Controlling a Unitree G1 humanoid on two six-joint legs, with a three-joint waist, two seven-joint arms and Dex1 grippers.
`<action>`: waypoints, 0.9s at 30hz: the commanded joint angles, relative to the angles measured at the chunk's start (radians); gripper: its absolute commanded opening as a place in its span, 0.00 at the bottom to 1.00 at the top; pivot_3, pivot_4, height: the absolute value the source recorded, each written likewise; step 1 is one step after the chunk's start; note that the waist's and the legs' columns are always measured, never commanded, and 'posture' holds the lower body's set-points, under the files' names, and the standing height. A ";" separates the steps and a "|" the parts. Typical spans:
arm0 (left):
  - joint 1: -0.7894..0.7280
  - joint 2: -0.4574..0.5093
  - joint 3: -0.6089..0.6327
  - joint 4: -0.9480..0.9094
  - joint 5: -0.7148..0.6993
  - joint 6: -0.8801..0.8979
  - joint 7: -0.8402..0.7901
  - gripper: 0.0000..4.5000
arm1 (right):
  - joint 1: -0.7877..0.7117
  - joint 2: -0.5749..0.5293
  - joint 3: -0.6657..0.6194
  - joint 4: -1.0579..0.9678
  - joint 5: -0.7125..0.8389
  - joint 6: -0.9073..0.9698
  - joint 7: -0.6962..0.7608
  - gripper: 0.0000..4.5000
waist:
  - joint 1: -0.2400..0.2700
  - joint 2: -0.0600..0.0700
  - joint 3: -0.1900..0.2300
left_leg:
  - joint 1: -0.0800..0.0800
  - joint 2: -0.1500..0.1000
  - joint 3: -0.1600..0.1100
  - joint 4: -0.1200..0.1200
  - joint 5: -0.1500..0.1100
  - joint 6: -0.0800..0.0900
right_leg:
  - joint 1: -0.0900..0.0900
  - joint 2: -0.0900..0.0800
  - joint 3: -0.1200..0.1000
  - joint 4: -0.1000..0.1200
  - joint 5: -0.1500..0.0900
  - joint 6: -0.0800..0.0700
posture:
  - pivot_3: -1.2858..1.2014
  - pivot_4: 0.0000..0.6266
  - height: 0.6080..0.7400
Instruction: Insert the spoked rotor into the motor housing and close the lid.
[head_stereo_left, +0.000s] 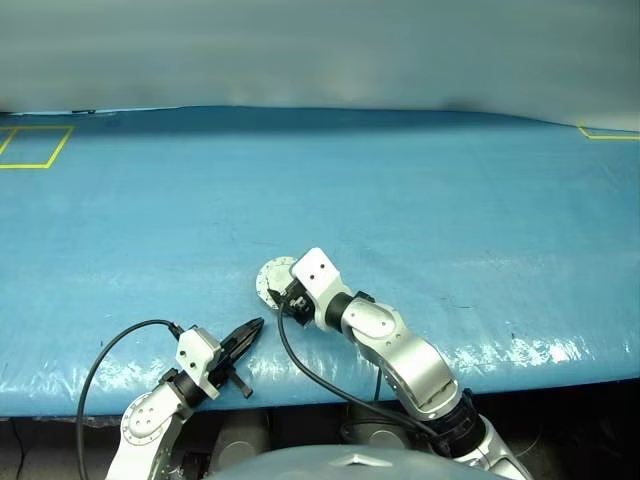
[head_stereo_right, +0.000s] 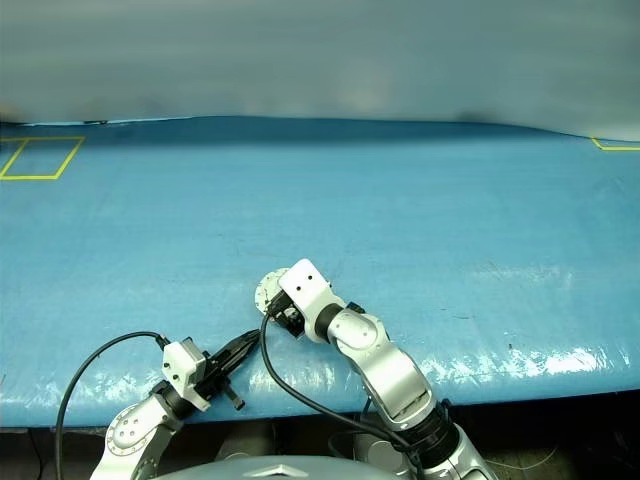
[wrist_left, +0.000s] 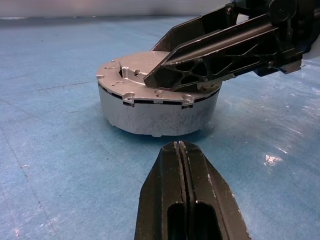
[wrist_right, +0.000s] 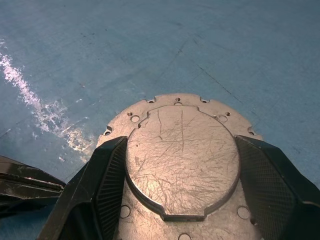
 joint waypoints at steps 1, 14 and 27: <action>0.004 0.006 -0.003 -0.049 0.006 -0.011 0.004 0.00 | 0.001 -0.008 0.016 0.012 -0.010 0.047 -0.001 0.67 | 0.000 0.000 0.000 | 0.000 0.000 0.000 0.000 0.000 0.000 | 0.000 0.000 0.000 0.000 0.000 0.000 | 0.52 0.24 1.00; 0.010 0.009 -0.009 -0.043 0.009 -0.013 -0.001 0.00 | -0.001 -0.035 -0.029 0.029 0.013 -0.014 0.033 0.67 | 0.001 0.000 0.000 | 0.000 0.000 0.000 0.000 0.000 0.000 | 0.000 0.000 0.000 -0.001 0.000 0.000 | 0.52 0.24 1.00; 0.010 0.008 -0.012 -0.027 0.022 -0.020 -0.002 0.00 | -0.005 -0.033 -0.042 0.050 0.016 -0.019 0.028 0.67 | 0.002 0.000 0.000 | 0.000 0.000 0.000 0.000 0.000 0.000 | 0.001 0.000 0.000 -0.001 0.000 0.000 | 0.52 0.24 1.00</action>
